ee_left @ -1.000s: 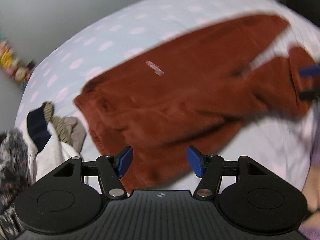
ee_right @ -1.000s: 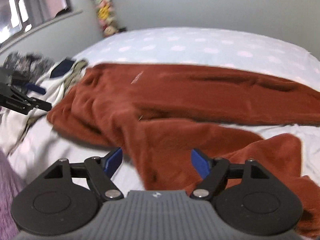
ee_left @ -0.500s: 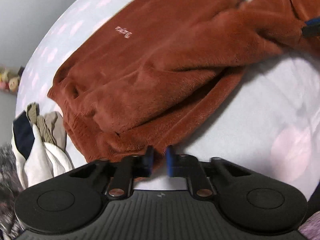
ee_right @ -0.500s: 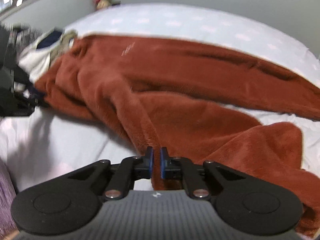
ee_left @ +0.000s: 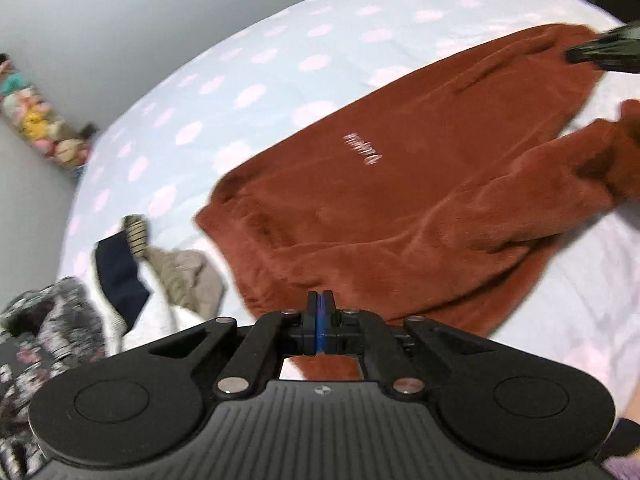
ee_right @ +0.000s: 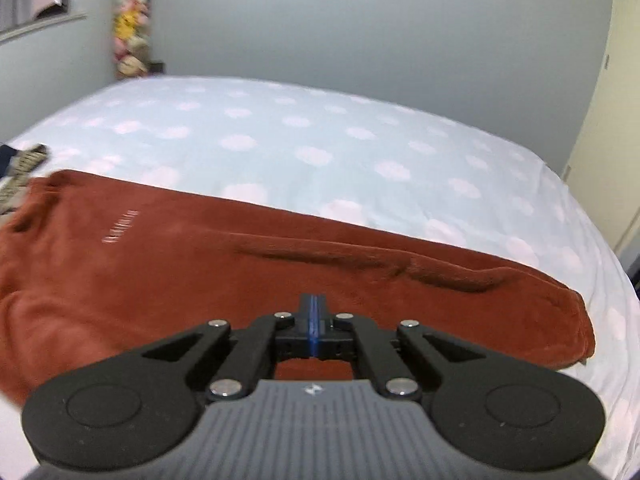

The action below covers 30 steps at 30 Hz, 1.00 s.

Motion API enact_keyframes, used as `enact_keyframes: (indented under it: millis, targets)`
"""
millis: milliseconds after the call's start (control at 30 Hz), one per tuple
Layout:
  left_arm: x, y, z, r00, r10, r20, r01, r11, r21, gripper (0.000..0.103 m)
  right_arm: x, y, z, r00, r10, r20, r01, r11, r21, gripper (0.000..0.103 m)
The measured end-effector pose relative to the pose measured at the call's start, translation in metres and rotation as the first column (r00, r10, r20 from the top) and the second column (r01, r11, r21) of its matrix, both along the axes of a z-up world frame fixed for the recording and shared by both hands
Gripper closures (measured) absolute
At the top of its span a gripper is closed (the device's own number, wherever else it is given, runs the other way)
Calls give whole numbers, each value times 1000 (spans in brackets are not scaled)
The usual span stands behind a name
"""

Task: Fold clothes
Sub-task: 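Grasp a fleece sleeve with the right tool and lift it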

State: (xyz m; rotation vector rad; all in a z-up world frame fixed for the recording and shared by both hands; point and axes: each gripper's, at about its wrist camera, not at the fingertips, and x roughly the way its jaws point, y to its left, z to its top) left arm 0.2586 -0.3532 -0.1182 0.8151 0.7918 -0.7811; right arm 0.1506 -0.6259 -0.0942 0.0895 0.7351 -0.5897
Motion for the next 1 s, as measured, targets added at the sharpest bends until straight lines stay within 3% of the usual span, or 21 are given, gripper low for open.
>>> enact_keyframes:
  millis: [67,200,300,367,433,500,600,667,800,867,900,933,967,1000]
  targets:
    - [-10,0,-4,998,-60,-11,60,998,10,103,5,-8,-6,1000,-7,-19,7,999,38,102]
    - [-37,-1,-25,980,-194,-31,196,978,66,79,-12,2,-11,999,32,-3,-31,992,124,97]
    - [-53,-7,-44,962,-273,-24,274,954,120,67,-32,20,-12,998,61,1,-60,983,174,94]
    - [-60,-10,-56,950,-311,-20,311,938,153,57,-51,35,-9,997,79,10,-79,979,189,87]
    - [-67,-14,-65,940,-341,-19,339,923,182,56,-72,52,-4,995,102,21,-104,975,196,67]
    - [-75,-18,-74,932,-361,-6,354,911,211,54,-88,67,-1,991,131,16,-131,973,189,60]
    - [-79,-27,-92,934,-356,29,336,905,261,53,-102,91,-9,979,196,-61,-184,969,163,47]
    - [-77,-33,-105,946,-323,31,300,908,293,56,-102,101,-18,965,226,-136,-207,968,143,46]
    - [-76,-36,-116,960,-280,31,257,916,308,82,-99,113,-26,938,244,-246,-230,970,85,38]
    - [-72,-34,-114,968,-247,46,223,928,298,95,-94,111,-35,928,224,-296,-210,974,80,42]
    - [-69,-32,-111,972,-229,54,205,937,282,97,-90,108,-40,924,212,-319,-193,977,89,53]
    - [-68,-29,-105,973,-221,59,199,944,265,98,-89,105,-41,924,203,-323,-180,979,100,76]
    - [-68,-26,-99,973,-221,62,200,948,247,99,-90,102,-38,930,201,-308,-177,979,105,89]
    - [-68,-22,-91,971,-229,67,208,950,235,99,-90,100,-35,935,200,-293,-174,979,110,92]
